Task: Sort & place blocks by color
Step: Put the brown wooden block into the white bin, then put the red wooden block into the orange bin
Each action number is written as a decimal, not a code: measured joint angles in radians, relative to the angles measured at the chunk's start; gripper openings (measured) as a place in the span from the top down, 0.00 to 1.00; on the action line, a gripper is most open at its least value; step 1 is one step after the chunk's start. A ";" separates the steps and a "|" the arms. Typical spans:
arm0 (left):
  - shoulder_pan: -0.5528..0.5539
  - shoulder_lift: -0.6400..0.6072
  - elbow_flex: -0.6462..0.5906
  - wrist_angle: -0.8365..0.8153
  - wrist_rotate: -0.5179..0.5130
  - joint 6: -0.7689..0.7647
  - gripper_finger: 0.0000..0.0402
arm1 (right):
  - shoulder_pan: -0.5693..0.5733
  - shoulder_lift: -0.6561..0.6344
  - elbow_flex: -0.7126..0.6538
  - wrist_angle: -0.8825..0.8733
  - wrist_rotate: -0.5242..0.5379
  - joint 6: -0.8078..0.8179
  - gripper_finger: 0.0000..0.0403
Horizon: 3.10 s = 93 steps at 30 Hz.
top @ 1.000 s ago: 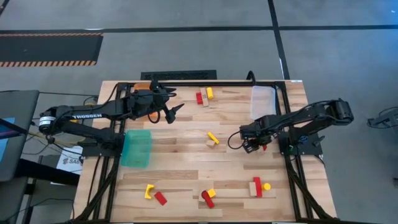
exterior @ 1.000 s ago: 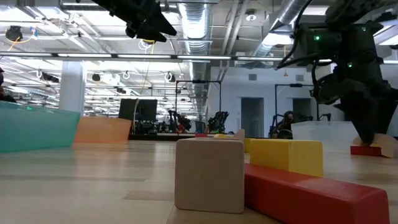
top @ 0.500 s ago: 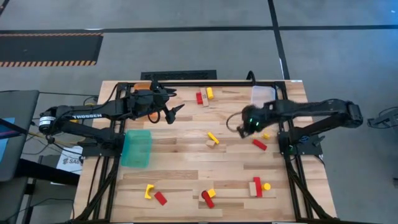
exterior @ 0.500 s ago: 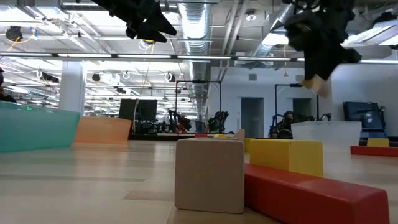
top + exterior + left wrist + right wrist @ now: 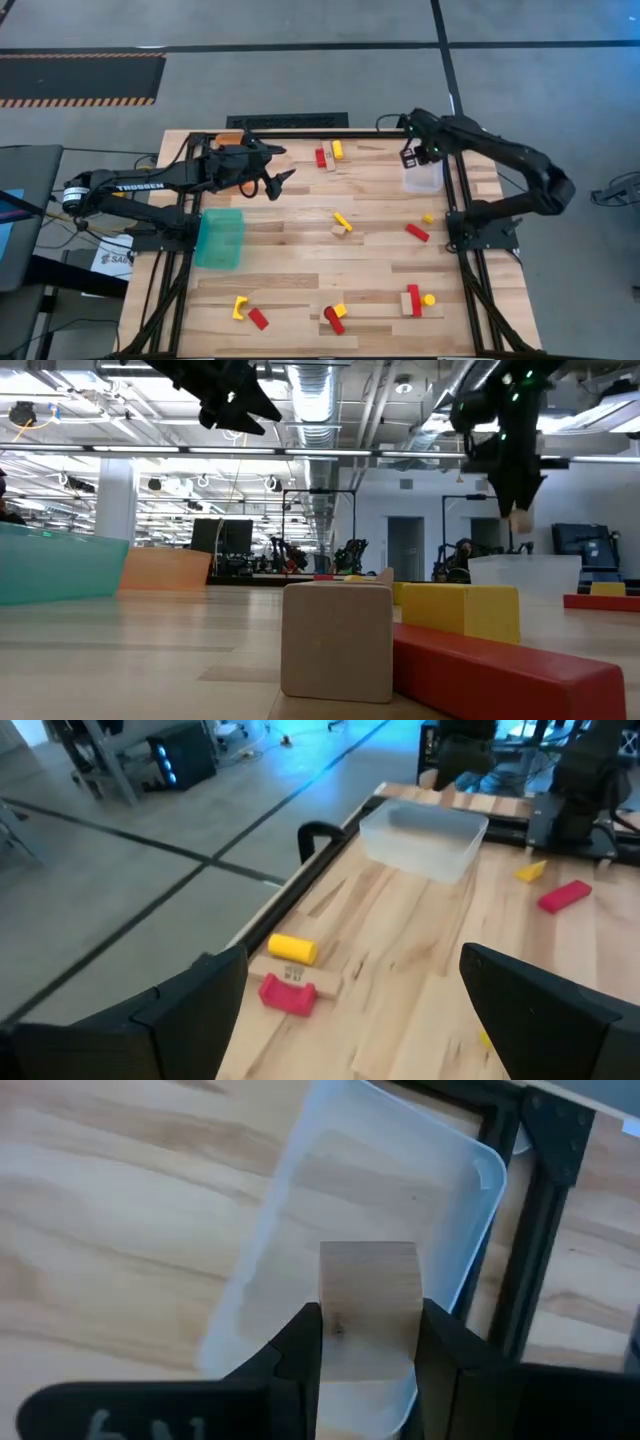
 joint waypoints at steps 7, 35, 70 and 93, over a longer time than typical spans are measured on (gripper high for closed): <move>0.000 0.000 0.000 -0.119 -0.011 -0.060 0.11 | -0.101 0.172 0.000 0.078 -0.051 -0.132 0.62; 0.001 0.000 0.000 -0.214 0.038 -0.139 0.11 | -0.040 0.080 0.038 0.031 -0.102 -0.165 0.25; 0.005 0.000 0.000 -0.077 0.101 -0.086 0.11 | 0.908 -0.154 -0.437 0.111 -0.171 0.428 0.25; 0.005 0.000 0.000 -0.094 0.189 -0.161 0.11 | 0.817 0.083 -0.391 0.297 -0.312 0.181 0.80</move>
